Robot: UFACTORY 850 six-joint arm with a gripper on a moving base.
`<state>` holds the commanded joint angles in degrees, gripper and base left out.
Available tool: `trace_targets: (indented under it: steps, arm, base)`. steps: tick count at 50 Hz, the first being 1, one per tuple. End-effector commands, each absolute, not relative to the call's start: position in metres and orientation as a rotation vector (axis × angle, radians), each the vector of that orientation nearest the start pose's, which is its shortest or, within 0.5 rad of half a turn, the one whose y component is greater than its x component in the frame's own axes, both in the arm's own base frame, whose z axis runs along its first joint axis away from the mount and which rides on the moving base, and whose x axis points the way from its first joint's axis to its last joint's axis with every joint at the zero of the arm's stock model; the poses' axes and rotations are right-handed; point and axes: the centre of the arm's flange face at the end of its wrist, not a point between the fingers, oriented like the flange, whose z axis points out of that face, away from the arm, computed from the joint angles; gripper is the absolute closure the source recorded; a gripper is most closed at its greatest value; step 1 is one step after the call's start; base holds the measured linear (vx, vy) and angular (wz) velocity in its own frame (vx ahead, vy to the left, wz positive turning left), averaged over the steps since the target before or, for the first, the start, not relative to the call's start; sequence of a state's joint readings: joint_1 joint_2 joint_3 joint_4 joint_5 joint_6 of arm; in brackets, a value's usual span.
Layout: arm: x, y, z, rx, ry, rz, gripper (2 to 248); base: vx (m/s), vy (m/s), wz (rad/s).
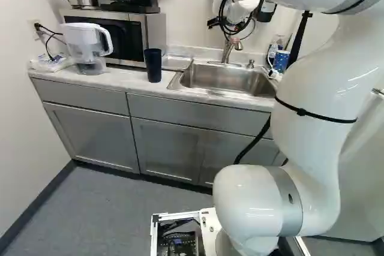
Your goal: Rinse the cup and place it in the tray
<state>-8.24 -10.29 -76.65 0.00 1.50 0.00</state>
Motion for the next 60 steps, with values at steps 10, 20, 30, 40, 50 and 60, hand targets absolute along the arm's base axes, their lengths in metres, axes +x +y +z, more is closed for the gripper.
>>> trace_targets:
  steps: [10, 20, 30, 40, 50, 60]
  arm:
    - [0.607, -0.087, 0.675, -2.712, 0.192, -1.720, 3]
    - [0.616, -0.087, 0.671, -2.742, 0.192, -1.666, 3]
    - [0.629, -0.087, 0.670, -2.737, 0.188, -1.672, 3]
    - [0.640, -0.087, 0.669, -2.733, 0.185, -1.678, 3]
    - [0.651, -0.087, 0.668, -2.729, 0.182, -1.684, 3]
    - [0.662, -0.088, 0.667, -2.724, 0.180, -1.690, 3]
  base:
    - [0.000, 0.000, 0.000]
    - [0.000, 0.000, 0.000]
    - [0.000, 0.000, 0.000]
    - [0.000, 0.000, 0.000]
    - [0.000, 0.000, 0.000]
    - [0.000, 0.000, 0.000]
